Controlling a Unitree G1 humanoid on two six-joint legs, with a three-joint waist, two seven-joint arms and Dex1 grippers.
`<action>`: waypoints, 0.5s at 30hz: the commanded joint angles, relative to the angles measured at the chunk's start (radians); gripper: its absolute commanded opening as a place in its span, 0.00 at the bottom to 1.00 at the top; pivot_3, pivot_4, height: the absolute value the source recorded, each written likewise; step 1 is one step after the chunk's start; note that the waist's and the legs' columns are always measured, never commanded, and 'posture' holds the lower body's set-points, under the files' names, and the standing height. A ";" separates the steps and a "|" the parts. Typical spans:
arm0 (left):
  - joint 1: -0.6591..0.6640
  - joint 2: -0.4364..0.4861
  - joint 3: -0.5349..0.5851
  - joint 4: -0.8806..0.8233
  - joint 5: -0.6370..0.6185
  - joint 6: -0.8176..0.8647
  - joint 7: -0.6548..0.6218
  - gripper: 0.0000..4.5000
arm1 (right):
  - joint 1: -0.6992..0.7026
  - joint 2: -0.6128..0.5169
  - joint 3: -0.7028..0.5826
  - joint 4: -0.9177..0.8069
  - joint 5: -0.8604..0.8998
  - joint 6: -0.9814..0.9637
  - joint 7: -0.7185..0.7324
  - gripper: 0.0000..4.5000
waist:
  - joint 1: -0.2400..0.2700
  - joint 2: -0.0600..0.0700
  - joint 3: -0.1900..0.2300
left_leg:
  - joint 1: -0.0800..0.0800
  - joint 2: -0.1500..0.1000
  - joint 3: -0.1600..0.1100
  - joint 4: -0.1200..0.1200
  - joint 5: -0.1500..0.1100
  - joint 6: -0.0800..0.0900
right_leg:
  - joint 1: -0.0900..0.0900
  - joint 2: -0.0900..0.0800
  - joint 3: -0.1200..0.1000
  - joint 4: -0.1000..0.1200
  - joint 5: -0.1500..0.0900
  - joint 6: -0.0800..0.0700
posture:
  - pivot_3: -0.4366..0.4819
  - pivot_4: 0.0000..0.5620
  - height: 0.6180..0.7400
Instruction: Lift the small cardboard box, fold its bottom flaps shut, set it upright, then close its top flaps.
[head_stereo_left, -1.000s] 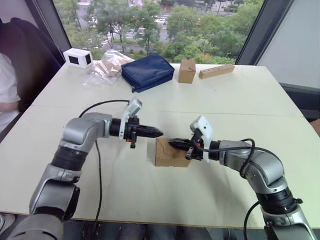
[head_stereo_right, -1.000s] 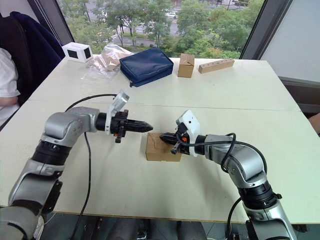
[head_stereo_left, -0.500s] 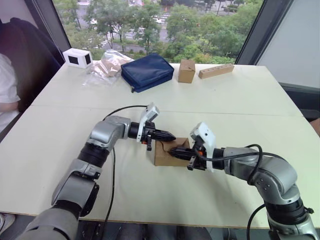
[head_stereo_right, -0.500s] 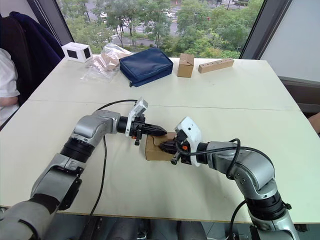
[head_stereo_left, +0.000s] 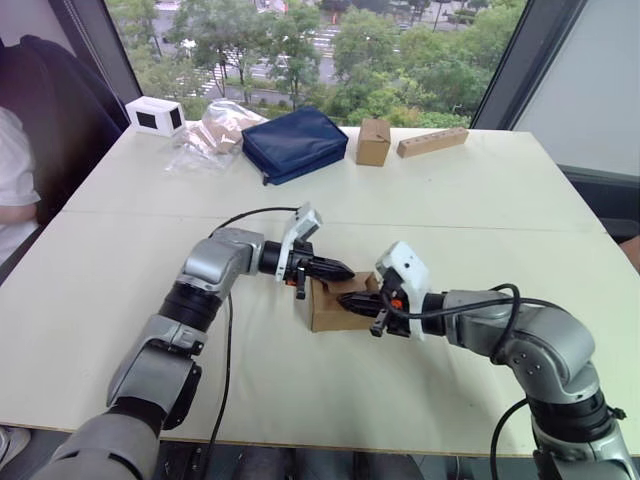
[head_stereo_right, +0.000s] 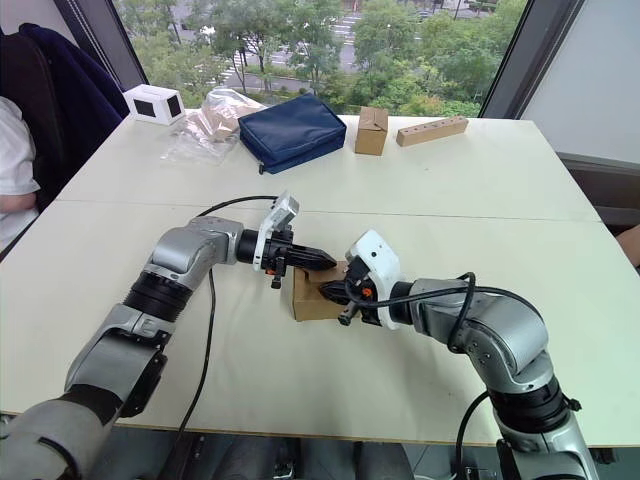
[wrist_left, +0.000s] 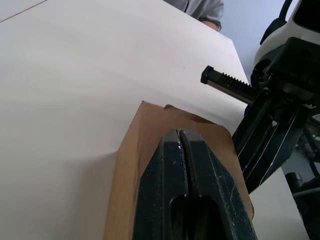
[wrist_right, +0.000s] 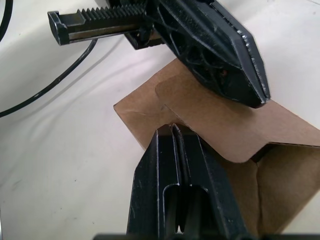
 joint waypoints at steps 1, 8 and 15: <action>0.012 -0.006 -0.005 -0.030 0.013 -0.022 0.002 0.00 | -0.002 -0.021 -0.001 -0.035 0.020 -0.004 0.024 0.00 | 0.000 0.000 0.000 | 0.000 0.000 0.000 0.000 0.000 0.000 | 0.000 0.000 0.000 0.000 0.000 0.000 | 0.48 0.27 1.00; 0.016 -0.010 -0.004 -0.014 0.028 -0.034 0.002 0.00 | -0.010 -0.029 -0.021 -0.037 0.033 -0.006 0.036 0.00 | 0.000 0.000 0.000 | 0.000 0.000 0.000 0.000 0.000 0.000 | 0.000 0.000 0.000 0.000 0.000 0.000 | 0.48 0.27 1.00; 0.016 -0.012 0.001 -0.010 0.034 -0.038 0.002 0.00 | -0.019 -0.044 0.008 -0.003 -0.009 -0.031 0.038 0.00 | 0.000 0.000 0.000 | 0.000 0.000 0.000 0.000 0.000 0.000 | 0.000 0.000 0.000 0.000 0.000 0.000 | 0.48 0.27 1.00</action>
